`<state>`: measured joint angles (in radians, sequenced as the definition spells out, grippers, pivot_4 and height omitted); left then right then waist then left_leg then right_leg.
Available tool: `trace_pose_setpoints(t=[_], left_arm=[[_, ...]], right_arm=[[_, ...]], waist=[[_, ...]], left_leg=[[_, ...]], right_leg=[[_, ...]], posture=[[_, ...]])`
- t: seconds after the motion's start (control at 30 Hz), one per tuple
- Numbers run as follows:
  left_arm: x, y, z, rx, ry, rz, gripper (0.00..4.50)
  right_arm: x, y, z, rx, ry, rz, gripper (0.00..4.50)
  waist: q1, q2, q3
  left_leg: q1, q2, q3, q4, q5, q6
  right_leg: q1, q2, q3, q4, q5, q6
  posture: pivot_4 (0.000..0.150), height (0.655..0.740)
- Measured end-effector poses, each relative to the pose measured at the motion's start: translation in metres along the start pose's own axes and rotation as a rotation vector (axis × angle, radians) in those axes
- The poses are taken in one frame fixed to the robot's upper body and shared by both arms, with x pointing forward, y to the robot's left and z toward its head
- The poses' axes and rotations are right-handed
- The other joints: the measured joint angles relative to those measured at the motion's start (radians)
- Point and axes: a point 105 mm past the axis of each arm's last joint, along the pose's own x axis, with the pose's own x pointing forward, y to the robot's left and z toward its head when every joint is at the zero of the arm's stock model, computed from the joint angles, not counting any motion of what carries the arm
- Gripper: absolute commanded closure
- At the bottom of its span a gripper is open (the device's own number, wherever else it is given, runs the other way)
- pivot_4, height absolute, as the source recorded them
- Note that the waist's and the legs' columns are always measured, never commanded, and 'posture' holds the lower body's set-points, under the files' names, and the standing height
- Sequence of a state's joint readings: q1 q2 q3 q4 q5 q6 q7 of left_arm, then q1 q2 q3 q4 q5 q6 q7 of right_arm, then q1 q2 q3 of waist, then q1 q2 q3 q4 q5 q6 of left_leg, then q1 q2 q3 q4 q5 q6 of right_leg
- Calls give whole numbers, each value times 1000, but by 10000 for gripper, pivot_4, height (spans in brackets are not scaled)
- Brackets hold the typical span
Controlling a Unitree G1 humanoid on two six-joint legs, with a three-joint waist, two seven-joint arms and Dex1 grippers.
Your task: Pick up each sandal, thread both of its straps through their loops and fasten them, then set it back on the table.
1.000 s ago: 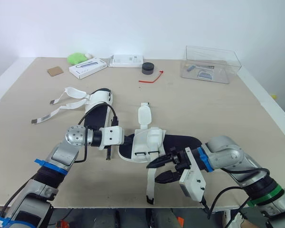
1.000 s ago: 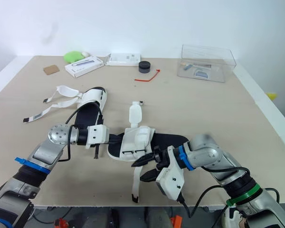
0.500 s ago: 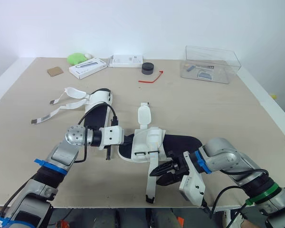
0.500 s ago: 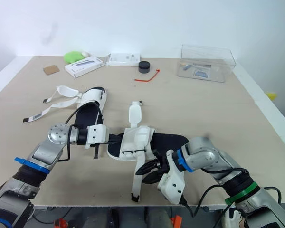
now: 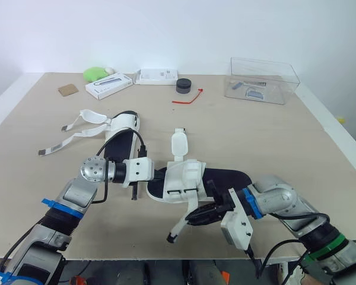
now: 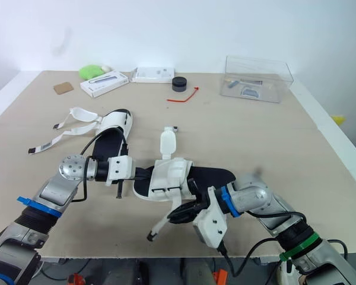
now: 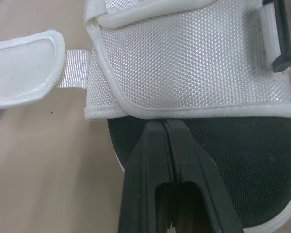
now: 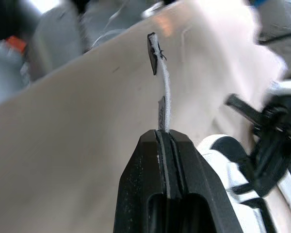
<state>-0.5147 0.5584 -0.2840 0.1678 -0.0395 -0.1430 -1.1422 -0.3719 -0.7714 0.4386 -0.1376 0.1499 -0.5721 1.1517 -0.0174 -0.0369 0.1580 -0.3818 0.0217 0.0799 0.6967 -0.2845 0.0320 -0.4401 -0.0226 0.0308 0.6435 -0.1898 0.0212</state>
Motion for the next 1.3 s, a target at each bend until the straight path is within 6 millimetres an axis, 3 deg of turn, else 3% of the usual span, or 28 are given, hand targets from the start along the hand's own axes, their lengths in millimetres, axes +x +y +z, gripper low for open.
trace_pose_setpoints(t=[0.3, 0.5, 0.67, 0.77, 1.3], left_arm=[[0, 0, -1, -3, 2, 0, 45000], [-1, 0, -2, -2, 1, 1, 45000], [0, 1, -2, 0, -1, 0, 45000], [0, 1, -2, 0, -1, 1, 45000], [0, 1, -1, 1, -3, 3, 45000]], right_arm=[[-14, -59, 14, 438, -141, -386, 44773], [-19, -74, -5, 794, -136, -539, 44773], [-24, -75, -25, 1102, -82, -636, 44773], [-27, -75, -35, 1202, -45, -677, 44773], [-34, -66, -58, 1333, 92, -765, 44773]], waist=[[0, 0, 0], [-1, 0, 0], [-1, 0, 0], [-2, 0, 0], [-3, 0, 0]], left_leg=[[0, 0, -1, 0, 0, -1], [0, 0, -1, 0, 0, -1], [-1, 0, -1, 0, 0, -1], [-1, 0, -1, 0, 1, -1], [-2, 0, -1, 0, 1, -1]], right_leg=[[0, 0, -1, 2, 0, -1], [0, 0, -1, 2, 0, 0], [-1, 0, -1, 2, 0, 0], [-1, 0, 0, 2, 0, 0], [-1, 0, 0, 1, 0, 2]], posture=[[1500, 7400], [1500, 7400], [1500, 7400], [1500, 7400], [1500, 7400]])
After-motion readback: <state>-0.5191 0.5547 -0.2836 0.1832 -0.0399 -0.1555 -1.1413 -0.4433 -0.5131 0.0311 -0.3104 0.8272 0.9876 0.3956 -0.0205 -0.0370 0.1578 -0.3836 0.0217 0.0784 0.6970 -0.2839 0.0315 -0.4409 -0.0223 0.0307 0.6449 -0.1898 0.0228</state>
